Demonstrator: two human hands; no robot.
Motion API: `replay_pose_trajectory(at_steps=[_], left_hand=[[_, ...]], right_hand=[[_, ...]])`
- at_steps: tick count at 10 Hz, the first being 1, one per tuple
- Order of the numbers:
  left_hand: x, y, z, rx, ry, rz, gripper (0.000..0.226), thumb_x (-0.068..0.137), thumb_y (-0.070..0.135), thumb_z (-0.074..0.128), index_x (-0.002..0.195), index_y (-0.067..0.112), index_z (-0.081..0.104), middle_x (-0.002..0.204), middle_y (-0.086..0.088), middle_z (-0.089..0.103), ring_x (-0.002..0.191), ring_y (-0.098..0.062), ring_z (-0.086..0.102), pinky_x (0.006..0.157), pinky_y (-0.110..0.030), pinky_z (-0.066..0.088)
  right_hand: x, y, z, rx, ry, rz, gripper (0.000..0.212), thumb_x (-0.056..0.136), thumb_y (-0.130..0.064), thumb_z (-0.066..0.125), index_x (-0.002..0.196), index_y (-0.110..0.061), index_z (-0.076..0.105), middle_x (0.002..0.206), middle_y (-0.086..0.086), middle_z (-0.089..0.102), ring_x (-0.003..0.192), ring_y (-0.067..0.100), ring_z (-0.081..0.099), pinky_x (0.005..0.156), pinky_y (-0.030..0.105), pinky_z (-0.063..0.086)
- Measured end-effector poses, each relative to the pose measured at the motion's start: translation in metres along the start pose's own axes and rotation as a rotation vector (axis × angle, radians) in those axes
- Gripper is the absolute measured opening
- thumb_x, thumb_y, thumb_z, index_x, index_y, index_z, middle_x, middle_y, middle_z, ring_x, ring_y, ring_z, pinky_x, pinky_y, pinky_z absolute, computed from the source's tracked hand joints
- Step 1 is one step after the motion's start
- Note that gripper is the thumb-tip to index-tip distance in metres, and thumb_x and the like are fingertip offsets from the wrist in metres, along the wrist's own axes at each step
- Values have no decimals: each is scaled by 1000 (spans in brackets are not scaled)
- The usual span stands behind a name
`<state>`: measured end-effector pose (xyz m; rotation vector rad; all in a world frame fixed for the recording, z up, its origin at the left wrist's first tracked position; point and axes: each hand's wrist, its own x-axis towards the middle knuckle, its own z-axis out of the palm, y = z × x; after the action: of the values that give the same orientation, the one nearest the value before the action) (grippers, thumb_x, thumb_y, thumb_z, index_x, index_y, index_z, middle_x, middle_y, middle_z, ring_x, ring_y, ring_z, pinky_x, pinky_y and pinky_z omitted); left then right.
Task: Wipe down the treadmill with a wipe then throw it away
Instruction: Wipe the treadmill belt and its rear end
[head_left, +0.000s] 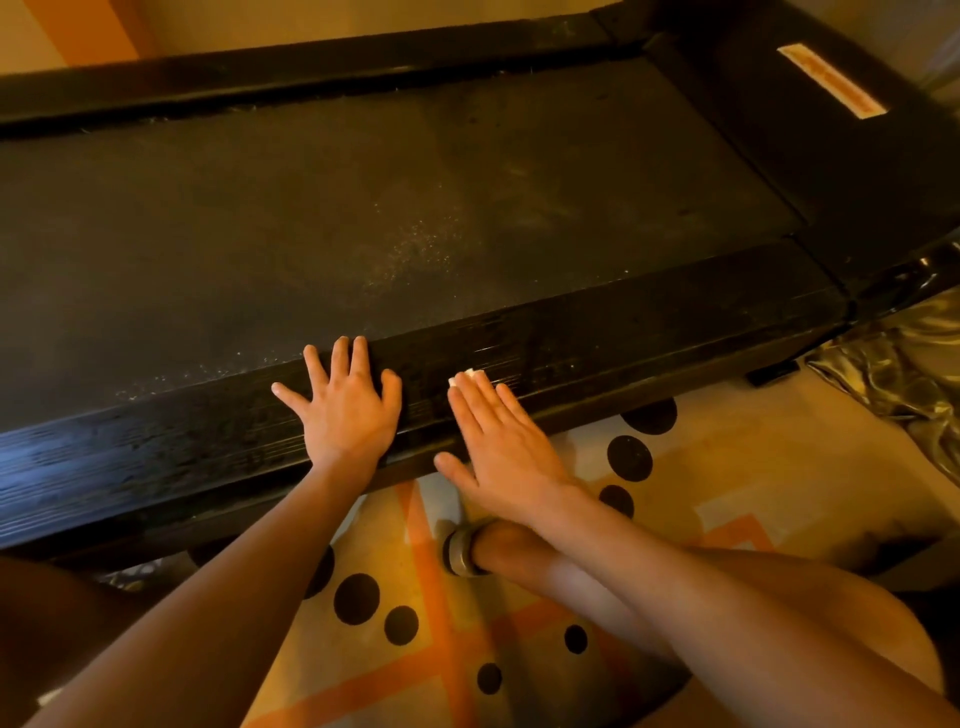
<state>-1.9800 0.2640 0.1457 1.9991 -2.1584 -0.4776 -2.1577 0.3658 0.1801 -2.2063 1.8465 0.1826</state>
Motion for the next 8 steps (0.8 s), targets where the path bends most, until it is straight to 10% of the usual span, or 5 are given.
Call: replay_pose_trajectory(at_steps=[6,8], left_hand=[[1,-2,2,-3,4,15,64,105,53,28,162,23,22,169,-2,20,157,-36,1,115,-77,0],[0,-1,1,8,4,7,64,105,54,27,162,23,22,169,-2,20,157,-35,1,115,-76,0]], right_hand=[[0,81,-8,-40,62,253,80,104,-66,13,164,-16,-5,172,4,-10,157,19,-15,128,42,-5],[-14,19,8,21,55,51,81,104,-65,19,163,-15,-6,170,3,-16,155,18,-21,126,39,-12]])
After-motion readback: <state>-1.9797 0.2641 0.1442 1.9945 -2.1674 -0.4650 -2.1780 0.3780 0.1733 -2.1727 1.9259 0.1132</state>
